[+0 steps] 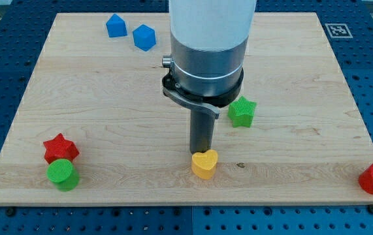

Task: Slide the yellow heart up and right

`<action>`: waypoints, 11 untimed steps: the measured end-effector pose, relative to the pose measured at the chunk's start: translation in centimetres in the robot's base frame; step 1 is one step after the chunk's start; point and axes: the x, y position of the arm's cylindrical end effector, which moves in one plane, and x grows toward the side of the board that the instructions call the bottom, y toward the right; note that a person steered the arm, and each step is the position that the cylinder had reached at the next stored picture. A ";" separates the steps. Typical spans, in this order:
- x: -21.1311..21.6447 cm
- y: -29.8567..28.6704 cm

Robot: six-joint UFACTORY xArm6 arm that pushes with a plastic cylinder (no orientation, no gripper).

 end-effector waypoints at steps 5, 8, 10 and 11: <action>2.3 9.2; 2.3 0.0; 1.1 3.9; 0.1 6.2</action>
